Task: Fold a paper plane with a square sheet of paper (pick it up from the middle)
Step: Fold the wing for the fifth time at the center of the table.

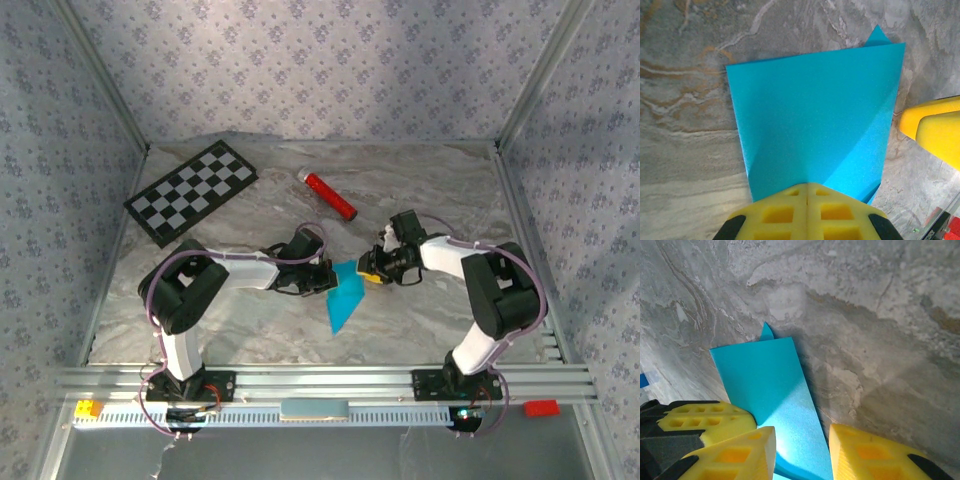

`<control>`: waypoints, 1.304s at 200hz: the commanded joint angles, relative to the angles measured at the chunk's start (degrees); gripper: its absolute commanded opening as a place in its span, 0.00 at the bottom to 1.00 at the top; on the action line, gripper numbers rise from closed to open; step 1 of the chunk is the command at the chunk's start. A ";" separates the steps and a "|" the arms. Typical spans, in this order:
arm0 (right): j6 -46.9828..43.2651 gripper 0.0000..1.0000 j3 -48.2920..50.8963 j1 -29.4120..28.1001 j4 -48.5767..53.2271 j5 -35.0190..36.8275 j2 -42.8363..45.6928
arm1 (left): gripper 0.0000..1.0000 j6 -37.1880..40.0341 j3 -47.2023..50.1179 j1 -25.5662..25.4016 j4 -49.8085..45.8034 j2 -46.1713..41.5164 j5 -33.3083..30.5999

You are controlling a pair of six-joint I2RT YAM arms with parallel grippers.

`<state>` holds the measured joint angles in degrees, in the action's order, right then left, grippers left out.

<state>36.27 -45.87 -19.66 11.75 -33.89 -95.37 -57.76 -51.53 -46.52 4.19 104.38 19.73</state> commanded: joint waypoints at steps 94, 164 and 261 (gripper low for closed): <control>-6.26 0.33 -3.62 -3.63 6.08 0.63 -3.18 | 0.00 -0.06 0.56 -0.13 -4.19 0.92 -1.94; -6.74 0.33 -1.80 -3.60 5.60 -1.03 -0.55 | 0.00 -0.06 0.52 0.00 -4.27 0.84 -1.97; 1.99 0.33 5.47 -0.96 -3.00 -8.84 5.06 | 0.00 -0.29 0.64 0.11 -4.28 0.83 -2.03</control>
<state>34.11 -42.85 -21.41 12.51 -38.68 -91.66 -57.76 -51.53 -46.52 4.14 104.36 19.73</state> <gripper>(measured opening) 0.333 0.046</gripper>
